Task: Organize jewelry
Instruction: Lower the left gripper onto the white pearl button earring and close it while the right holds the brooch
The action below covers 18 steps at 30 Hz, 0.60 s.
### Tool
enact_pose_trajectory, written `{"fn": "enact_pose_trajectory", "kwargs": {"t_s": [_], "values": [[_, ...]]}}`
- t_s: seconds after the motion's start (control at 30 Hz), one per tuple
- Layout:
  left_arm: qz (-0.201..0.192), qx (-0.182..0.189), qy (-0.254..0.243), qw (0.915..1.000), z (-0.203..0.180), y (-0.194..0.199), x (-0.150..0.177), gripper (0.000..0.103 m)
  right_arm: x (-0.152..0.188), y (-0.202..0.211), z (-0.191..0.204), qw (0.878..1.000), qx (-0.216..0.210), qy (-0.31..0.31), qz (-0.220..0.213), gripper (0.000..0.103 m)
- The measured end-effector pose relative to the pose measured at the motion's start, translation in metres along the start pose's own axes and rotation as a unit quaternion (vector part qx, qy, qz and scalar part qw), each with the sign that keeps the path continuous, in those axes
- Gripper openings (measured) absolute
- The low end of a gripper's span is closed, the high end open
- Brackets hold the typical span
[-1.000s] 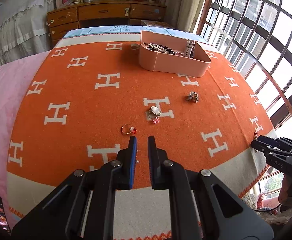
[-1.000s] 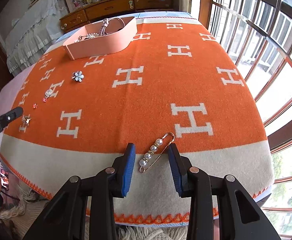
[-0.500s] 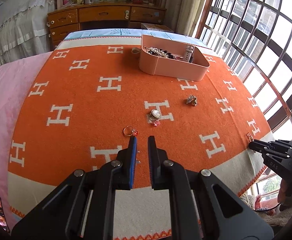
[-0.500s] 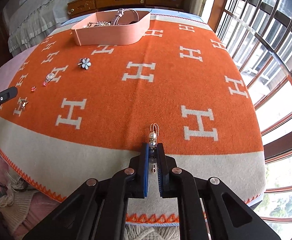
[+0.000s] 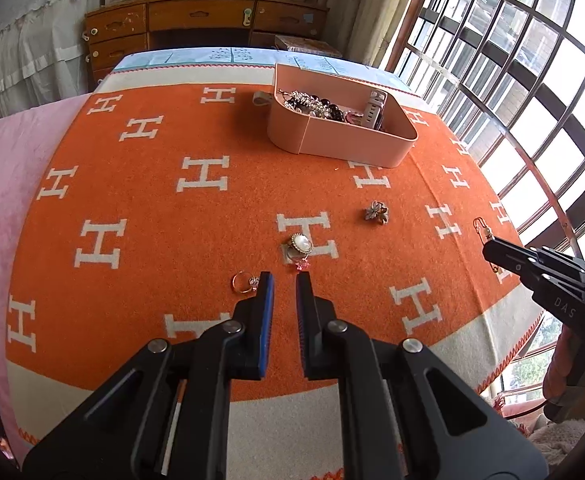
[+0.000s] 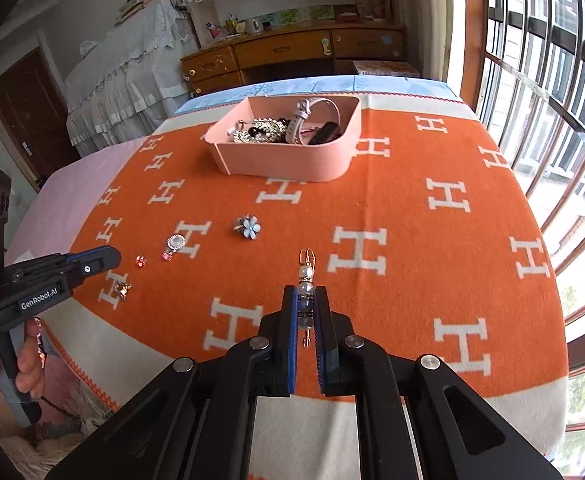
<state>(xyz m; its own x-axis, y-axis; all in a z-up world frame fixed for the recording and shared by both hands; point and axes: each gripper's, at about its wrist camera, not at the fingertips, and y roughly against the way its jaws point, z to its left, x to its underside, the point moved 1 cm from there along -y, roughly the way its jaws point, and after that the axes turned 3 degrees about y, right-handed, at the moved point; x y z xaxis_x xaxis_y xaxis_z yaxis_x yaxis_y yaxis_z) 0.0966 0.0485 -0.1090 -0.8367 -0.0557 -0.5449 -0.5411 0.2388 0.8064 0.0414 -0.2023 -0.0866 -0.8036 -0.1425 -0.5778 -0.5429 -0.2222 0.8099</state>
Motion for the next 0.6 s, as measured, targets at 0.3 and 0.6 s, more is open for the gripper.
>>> {"fn": "enact_pose_trajectory", "kwargs": {"t_s": [0.3,0.6], "values": [[0.026,0.019,-0.005,0.9995,-0.008,-0.015,-0.027,0.031,-0.023,-0.022,0.004,0.998,-0.050,-0.026,-0.010,0.007],[0.060,0.056,0.005,0.9967,-0.010,-0.030,-0.066,0.031,-0.015,-0.046,-0.022,0.995,-0.071,-0.074,0.014,0.007]]}}
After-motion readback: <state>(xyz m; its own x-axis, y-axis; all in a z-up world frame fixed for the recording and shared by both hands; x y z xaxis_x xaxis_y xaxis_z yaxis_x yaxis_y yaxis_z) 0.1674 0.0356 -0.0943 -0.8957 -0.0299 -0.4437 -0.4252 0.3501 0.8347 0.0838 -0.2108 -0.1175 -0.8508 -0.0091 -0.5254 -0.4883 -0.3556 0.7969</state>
